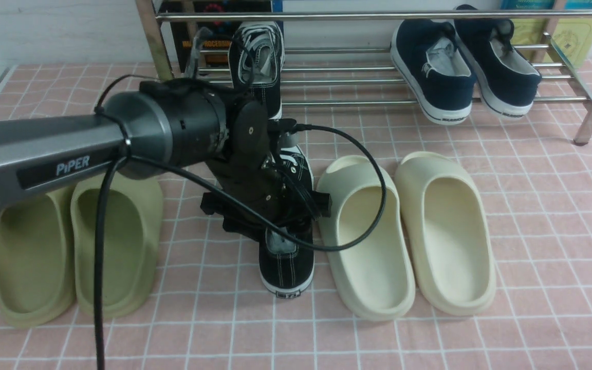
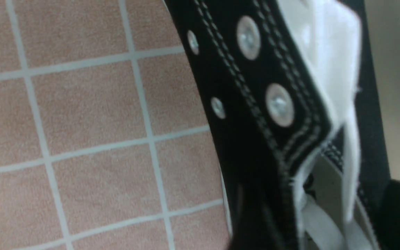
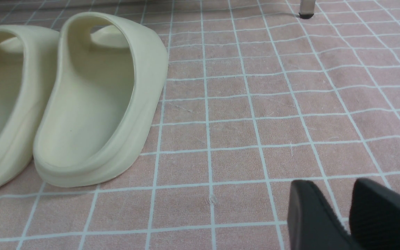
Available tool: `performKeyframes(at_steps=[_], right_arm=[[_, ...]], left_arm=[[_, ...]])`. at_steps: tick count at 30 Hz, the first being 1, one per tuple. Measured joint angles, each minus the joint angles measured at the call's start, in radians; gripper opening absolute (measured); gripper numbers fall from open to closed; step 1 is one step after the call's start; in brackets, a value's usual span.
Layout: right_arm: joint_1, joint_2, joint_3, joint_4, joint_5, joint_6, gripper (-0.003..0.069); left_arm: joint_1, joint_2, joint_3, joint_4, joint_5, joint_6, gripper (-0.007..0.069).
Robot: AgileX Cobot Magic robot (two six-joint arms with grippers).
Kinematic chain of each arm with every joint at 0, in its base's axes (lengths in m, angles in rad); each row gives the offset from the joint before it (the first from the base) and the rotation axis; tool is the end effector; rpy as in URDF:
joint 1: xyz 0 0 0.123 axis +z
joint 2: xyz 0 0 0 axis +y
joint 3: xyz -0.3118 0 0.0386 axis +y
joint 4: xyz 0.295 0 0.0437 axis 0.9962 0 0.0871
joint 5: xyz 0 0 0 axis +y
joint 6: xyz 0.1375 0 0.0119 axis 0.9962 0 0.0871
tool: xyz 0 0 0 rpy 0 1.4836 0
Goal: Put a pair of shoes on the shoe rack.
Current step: Use the left arm to grab the shoe closest to it, then use the left arm to put a shoe into the shoe rack
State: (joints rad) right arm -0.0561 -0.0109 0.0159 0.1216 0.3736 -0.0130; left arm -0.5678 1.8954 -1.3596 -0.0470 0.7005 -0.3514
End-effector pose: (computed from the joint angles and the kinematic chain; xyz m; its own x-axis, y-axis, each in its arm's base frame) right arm 0.1153 -0.0003 0.1610 -0.2816 0.1160 -0.9525 0.0421 0.9932 0.1085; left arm 0.3927 -0.2554 0.1673 -0.9191 0.1384 -0.3690 0.2169 0.9594 -0.1804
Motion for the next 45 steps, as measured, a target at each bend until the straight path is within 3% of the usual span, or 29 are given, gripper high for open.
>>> performKeyframes(at_steps=[4, 5, 7, 9, 24, 35, 45], right_arm=[[0.0, 0.0, 0.0, 0.0, 0.0, 0.0, 0.0202], [0.0, 0.0, 0.0, 0.0, 0.0, 0.0, 0.0203], [0.0, 0.0, 0.0, 0.0, 0.0, 0.0, 0.0208], [0.0, 0.0, 0.0, 0.0, 0.0, 0.0, 0.0209], [0.0, 0.0, 0.0, 0.0, 0.0, 0.0, 0.0227], [0.0, 0.0, 0.0, 0.0, 0.0, 0.0, 0.0233], [0.0, 0.0, 0.0, 0.0, 0.0, 0.0, 0.0237]], left_arm=[[0.0, 0.018, 0.0, 0.009, -0.01, -0.004, 0.0227], [0.0, 0.018, 0.0, 0.009, -0.01, -0.004, 0.0216], [0.001, 0.024, -0.001, 0.021, -0.014, -0.008, 0.0082], [0.002, 0.022, -0.01, 0.024, -0.001, -0.016, 0.003], [0.0, -0.131, -0.151, 0.026, 0.117, -0.026, 0.0019], [-0.001, -0.06, -0.239, 0.025, -0.136, -0.076, 0.0019], [0.001, 0.17, -0.517, 0.085, -0.187, -0.14, 0.0019]])
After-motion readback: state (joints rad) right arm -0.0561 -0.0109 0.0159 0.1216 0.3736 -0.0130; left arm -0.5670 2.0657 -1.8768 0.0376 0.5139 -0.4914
